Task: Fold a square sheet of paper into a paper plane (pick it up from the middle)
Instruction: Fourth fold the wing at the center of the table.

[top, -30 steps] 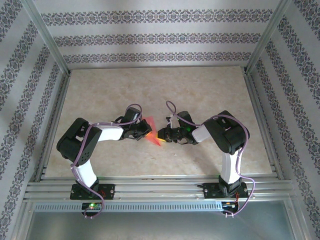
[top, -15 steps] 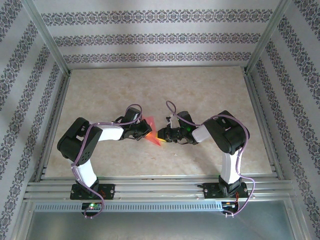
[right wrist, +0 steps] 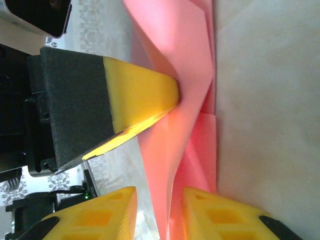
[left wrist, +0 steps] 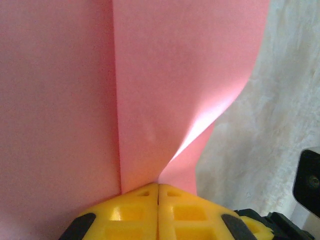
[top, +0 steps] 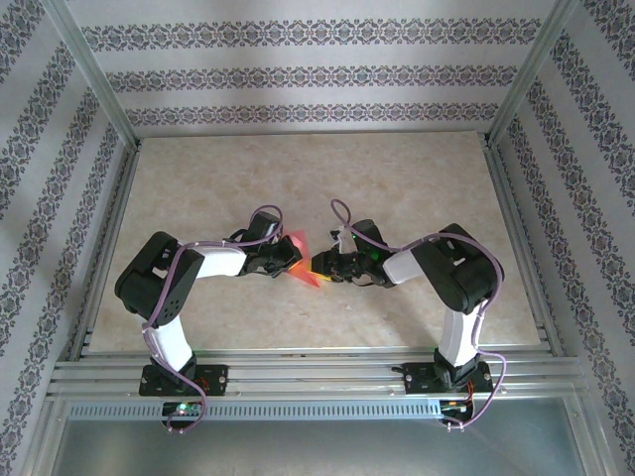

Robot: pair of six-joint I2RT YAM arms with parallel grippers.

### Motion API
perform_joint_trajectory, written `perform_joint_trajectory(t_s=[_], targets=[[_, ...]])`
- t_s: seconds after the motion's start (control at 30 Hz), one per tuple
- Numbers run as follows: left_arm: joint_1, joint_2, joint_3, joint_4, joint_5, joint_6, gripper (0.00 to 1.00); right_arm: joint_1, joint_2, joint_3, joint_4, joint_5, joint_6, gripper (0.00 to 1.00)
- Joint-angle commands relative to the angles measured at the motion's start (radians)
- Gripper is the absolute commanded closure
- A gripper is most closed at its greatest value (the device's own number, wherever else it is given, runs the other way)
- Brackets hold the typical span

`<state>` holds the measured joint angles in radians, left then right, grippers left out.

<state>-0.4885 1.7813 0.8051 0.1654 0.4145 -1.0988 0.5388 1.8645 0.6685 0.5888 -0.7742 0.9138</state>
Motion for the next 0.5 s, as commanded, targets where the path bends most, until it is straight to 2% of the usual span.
perform_joint_trajectory(t_s=[0.0, 0.13, 0.27, 0.37, 0.47], targets=[[0.016, 0.033, -0.008, -0.107, -0.029, 0.025, 0.92, -0.022, -0.074, -0.043, -0.071, 0.068, -0.004, 0.67], [0.017, 0.032, -0.02, -0.1, -0.024, 0.025, 0.92, -0.033, -0.192, -0.066, -0.142, 0.121, -0.055, 0.67], [0.016, 0.035, -0.017, -0.096, -0.022, 0.027, 0.92, 0.003, -0.268, -0.012, -0.325, 0.182, -0.165, 0.77], [0.017, 0.036, -0.017, -0.092, -0.018, 0.028, 0.92, 0.048, -0.266, 0.048, -0.418, 0.213, -0.212, 0.85], [0.017, 0.039, -0.02, -0.083, -0.013, 0.027, 0.92, 0.075, -0.221, 0.088, -0.431, 0.214, -0.212, 0.89]])
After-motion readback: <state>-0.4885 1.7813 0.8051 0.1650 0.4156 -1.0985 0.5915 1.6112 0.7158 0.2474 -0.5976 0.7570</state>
